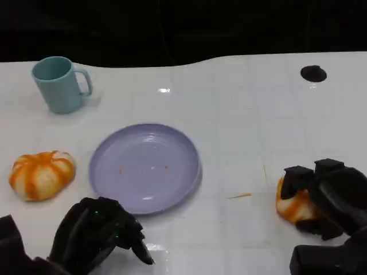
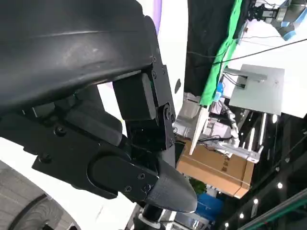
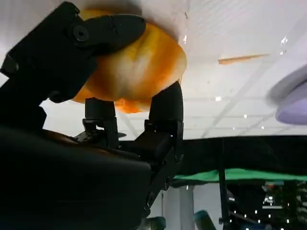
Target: Grasp the bread from the table and place it into the plate.
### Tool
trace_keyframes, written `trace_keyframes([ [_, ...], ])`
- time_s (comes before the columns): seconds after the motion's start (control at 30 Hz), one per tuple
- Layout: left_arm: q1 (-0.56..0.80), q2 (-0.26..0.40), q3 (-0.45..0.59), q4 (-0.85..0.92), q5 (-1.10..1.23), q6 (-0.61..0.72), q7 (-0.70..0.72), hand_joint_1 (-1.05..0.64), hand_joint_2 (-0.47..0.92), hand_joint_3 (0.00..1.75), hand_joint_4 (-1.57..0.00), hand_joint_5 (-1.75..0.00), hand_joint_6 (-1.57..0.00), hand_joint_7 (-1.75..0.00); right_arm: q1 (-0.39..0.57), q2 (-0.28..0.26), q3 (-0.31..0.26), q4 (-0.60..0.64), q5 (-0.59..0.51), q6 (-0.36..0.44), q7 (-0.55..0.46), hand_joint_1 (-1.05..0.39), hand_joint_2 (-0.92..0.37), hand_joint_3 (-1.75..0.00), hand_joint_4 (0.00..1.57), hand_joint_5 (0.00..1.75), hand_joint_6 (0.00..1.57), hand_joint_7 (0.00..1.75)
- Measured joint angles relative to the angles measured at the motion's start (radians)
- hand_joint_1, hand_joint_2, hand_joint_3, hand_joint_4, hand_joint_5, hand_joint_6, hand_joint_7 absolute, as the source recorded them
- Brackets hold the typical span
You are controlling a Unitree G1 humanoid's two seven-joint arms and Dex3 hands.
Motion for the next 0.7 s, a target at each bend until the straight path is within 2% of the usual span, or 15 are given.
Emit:
trace_keyframes([
  [0.2,0.000,-0.002,-0.002,0.001,0.007,-0.001,0.007,-1.04,0.85,0.00,-1.57,-0.54,-1.57,-0.19,-0.002,0.003,0.000,0.005,0.002,-0.023,-0.059,-0.02,-0.30,-1.20,0.97,1.75,0.85,1.58],
  [0.33,-0.001,-0.005,0.001,0.006,0.008,-0.001,0.014,-1.03,0.85,0.00,-1.57,-0.54,-1.57,-0.20,-0.022,0.022,-0.001,0.005,0.023,-0.057,-0.087,-0.02,-0.26,-1.31,0.97,1.75,0.82,1.64],
  [0.5,-0.010,-0.013,0.006,0.029,0.013,-0.001,0.026,-1.02,0.84,0.00,-1.57,-0.54,-1.57,-0.20,-0.061,0.050,-0.002,0.005,0.059,-0.113,-0.093,-0.04,-0.24,-1.33,1.00,1.75,0.81,1.68],
  [0.7,-0.017,-0.020,0.007,0.037,0.016,-0.001,0.026,-1.03,0.84,0.00,-1.57,-0.55,-1.57,-0.20,-0.099,0.100,0.000,-0.004,0.084,-0.142,-0.071,-0.05,-0.19,-1.40,1.03,1.75,0.85,1.64],
])
